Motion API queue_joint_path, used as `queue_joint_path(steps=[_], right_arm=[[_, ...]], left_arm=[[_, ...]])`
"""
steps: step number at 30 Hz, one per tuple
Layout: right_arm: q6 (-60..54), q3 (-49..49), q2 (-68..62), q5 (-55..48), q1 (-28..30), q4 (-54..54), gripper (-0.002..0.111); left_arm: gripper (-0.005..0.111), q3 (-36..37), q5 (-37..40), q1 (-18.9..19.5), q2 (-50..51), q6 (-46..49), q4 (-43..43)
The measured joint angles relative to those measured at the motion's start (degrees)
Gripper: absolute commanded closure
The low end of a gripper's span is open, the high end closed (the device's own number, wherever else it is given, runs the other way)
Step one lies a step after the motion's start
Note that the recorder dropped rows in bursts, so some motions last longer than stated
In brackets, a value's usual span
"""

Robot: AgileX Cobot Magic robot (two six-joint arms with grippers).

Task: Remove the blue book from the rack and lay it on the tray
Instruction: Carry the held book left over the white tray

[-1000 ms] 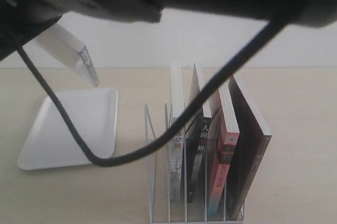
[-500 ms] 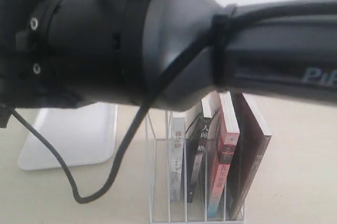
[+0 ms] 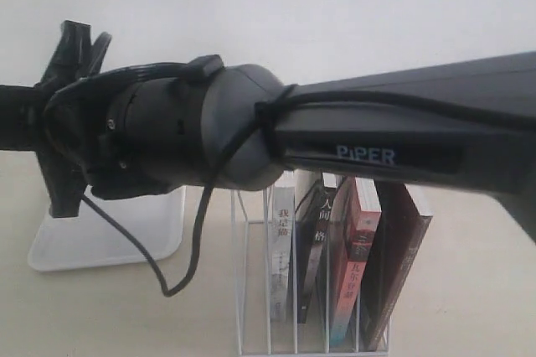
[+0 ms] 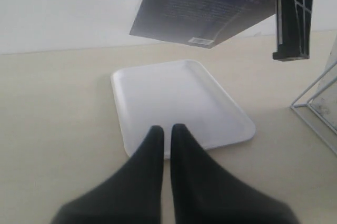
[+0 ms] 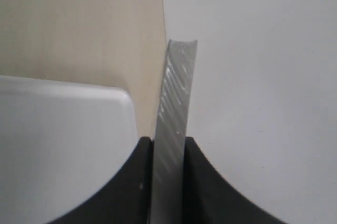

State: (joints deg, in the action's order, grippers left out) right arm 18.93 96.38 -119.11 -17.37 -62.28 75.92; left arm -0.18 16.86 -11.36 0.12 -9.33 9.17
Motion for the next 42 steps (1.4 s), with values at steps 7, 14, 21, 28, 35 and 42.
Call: queue_joint_path(steps=[7, 14, 21, 28, 35, 42], right_arm=[[0.6, 0.0, -3.1, 3.4, 1.6, 5.1, 0.108], [0.9, 0.0, -6.1, 4.4, 2.1, 10.0, 0.108], [4.3, 0.0, -8.9, 5.9, 3.3, 15.6, 0.108], [15.0, 3.5, -12.4, 5.9, 3.6, 22.9, 0.108], [14.1, 5.9, -15.1, 5.5, 3.6, 24.0, 0.108], [13.7, 6.1, -15.6, 4.8, 3.6, 24.0, 0.108]], left_arm=[[0.103, 0.0, 0.0, 0.0, 0.0, 0.0, 0.0], [0.103, 0.0, 0.0, 0.0, 0.0, 0.0, 0.0], [0.103, 0.0, 0.0, 0.0, 0.0, 0.0, 0.0], [0.103, 0.0, 0.0, 0.0, 0.0, 0.0, 0.0], [0.103, 0.0, 0.0, 0.0, 0.0, 0.0, 0.0], [0.103, 0.0, 0.0, 0.0, 0.0, 0.0, 0.0]])
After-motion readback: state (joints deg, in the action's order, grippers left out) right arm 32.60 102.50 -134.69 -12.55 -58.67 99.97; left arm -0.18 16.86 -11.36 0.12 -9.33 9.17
